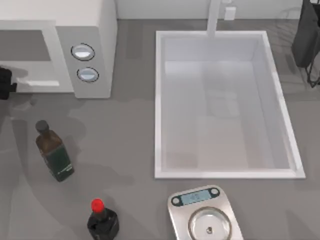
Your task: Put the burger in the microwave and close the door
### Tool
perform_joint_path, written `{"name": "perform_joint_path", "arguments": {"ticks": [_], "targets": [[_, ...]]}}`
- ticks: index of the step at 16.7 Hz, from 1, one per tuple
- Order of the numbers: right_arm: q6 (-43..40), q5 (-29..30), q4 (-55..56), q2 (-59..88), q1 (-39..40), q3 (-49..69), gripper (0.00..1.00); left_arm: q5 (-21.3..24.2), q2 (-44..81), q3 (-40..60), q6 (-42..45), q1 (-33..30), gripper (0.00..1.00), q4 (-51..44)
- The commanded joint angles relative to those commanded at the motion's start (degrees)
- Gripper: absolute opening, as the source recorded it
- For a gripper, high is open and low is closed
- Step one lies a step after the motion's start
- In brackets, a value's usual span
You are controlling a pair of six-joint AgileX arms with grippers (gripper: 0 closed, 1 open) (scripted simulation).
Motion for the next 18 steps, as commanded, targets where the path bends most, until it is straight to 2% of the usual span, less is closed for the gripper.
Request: {"name": "perform_joint_path", "arguments": {"ticks": [4,8,15,18], "targets": [[0.0,0.0,0.0,0.0,0.0,0.0,1.0,0.46,4.5,-3.37,-10.27,-0.99,0.0,19.08],[0.0,0.0,0.0,0.0,0.0,0.0,1.0,0.07,7.42,-5.32,-16.56,-1.08,0.0,29.66],[0.0,0.0,0.0,0.0,0.0,0.0,1.0,-0.11,7.7,-5.39,-17.45,-0.91,0.0,31.18],[0.0,0.0,0.0,0.0,0.0,0.0,1.0,-1.51,8.82,-1.81,-17.93,-2.86,0.0,30.81]]}}
